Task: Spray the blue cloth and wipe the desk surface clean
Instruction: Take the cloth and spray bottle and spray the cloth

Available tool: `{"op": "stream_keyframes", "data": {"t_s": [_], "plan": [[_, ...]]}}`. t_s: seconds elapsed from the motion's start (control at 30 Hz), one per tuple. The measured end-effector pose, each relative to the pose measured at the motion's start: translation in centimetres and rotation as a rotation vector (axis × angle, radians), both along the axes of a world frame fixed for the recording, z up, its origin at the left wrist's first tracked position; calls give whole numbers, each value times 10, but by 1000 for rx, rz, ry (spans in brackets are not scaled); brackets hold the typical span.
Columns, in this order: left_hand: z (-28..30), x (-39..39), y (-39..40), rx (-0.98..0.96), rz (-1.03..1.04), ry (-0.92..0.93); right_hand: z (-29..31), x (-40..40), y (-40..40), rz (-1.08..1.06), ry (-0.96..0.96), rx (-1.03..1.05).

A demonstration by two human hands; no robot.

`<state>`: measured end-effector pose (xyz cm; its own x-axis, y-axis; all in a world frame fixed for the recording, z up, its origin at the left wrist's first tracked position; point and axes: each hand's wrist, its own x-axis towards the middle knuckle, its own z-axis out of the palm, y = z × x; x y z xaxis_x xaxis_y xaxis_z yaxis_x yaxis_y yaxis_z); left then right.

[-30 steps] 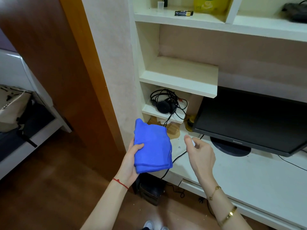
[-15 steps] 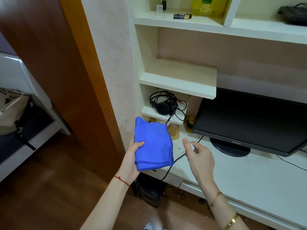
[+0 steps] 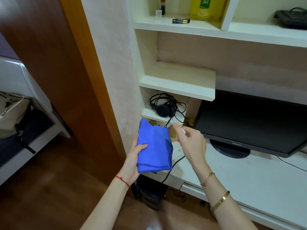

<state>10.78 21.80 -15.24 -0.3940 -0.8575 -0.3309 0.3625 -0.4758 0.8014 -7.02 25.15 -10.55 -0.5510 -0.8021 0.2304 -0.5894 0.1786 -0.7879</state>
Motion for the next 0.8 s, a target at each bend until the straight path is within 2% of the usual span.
{"op": "stream_keyframes", "data": {"t_s": [0.3, 0.53, 0.8], "plan": [[0, 4, -8, 88, 76, 114, -23, 12, 39, 79, 49, 86], [4, 8, -9, 63, 44, 143, -29, -14, 35, -126, -14, 75], [8, 8, -6, 26, 0, 113, 0, -15, 2, -126, -19, 37]]}}
